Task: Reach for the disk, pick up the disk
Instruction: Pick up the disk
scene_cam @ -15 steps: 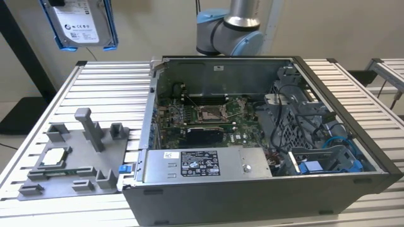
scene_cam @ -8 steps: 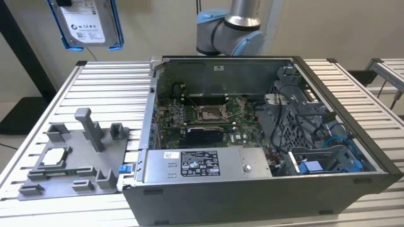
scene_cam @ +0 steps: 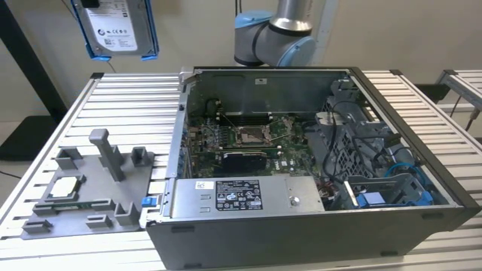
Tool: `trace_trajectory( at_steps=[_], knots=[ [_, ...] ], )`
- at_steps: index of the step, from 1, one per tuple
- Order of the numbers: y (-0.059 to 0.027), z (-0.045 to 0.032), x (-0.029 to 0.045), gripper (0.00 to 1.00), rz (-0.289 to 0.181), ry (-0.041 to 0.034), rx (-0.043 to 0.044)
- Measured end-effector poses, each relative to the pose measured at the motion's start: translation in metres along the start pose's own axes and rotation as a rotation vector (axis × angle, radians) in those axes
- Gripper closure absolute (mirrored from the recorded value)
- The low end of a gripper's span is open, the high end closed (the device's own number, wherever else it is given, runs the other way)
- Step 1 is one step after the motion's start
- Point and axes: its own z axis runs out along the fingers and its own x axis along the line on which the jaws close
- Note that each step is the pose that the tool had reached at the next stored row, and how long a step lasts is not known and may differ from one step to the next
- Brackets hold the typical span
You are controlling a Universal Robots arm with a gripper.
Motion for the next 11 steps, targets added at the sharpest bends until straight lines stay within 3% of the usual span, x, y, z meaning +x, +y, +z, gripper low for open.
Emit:
trace_trajectory(
  at_steps=[11],
  knots=[
    [-0.0213,0.0005,0.0003,1.00,0.000,0.0000,0.0000]
  ],
)
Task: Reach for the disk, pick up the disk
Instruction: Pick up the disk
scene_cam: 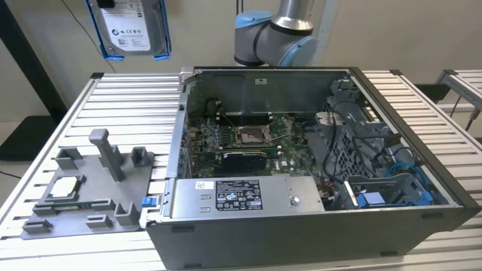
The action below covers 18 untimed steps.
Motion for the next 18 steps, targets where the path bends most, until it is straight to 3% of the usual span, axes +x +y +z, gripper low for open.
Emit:
trace_trajectory(
  at_steps=[11,18],
  knots=[
    [-0.0219,0.0004,0.0003,1.00,0.000,0.0001,-0.0001],
    [-0.0427,0.0012,0.0006,1.00,0.000,0.0001,-0.0002]
  ],
)
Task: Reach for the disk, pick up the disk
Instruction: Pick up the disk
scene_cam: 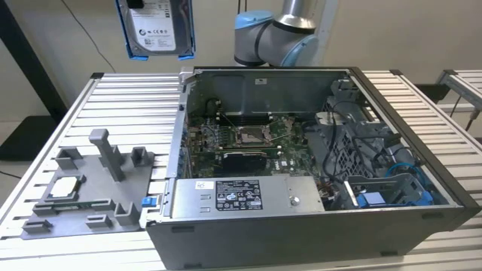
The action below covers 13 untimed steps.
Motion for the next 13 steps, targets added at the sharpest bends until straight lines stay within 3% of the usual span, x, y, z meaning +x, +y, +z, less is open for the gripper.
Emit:
trace_trajectory(
  at_steps=[13],
  knots=[
    [-0.0456,0.0021,0.0007,1.00,0.000,-0.0001,0.0000]
  ],
)
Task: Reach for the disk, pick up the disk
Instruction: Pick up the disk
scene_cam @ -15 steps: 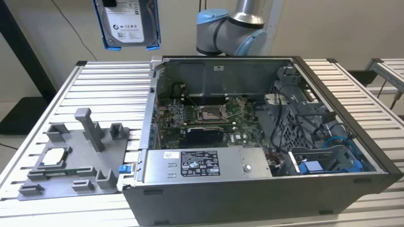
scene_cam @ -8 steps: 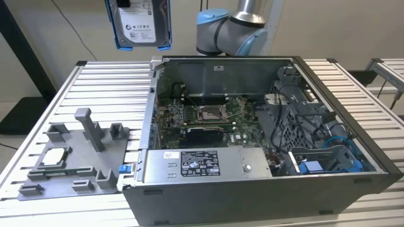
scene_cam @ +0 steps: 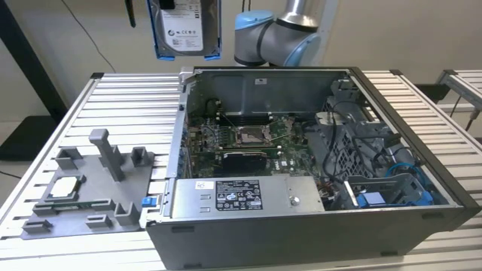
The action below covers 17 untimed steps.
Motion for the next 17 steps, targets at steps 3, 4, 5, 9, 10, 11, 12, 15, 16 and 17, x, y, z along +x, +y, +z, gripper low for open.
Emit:
trace_trajectory(
  at_steps=[3,4,5,9,10,11,12,15,16,17],
  knots=[
    [-0.0106,0.0005,0.0001,1.00,0.000,-0.0001,0.0000],
    [-0.0140,0.0006,0.0002,1.00,0.000,0.0000,0.0000],
    [-0.0173,0.0007,0.0002,1.00,0.000,0.0000,0.0000],
    [-0.0306,0.0013,0.0004,1.00,0.000,0.0000,0.0000],
    [-0.0339,0.0015,0.0005,1.00,0.000,0.0000,0.0001],
    [-0.0374,0.0016,0.0006,1.00,0.000,0.0000,0.0000],
    [-0.0406,0.0017,0.0006,1.00,0.000,0.0000,0.0000],
    [-0.0503,0.0022,0.0007,1.00,0.000,-0.0001,0.0000],
    [-0.0535,0.0023,0.0008,1.00,0.000,0.0001,0.0000],
    [-0.0565,0.0024,0.0008,1.00,0.000,0.0000,0.0000]
  ],
)
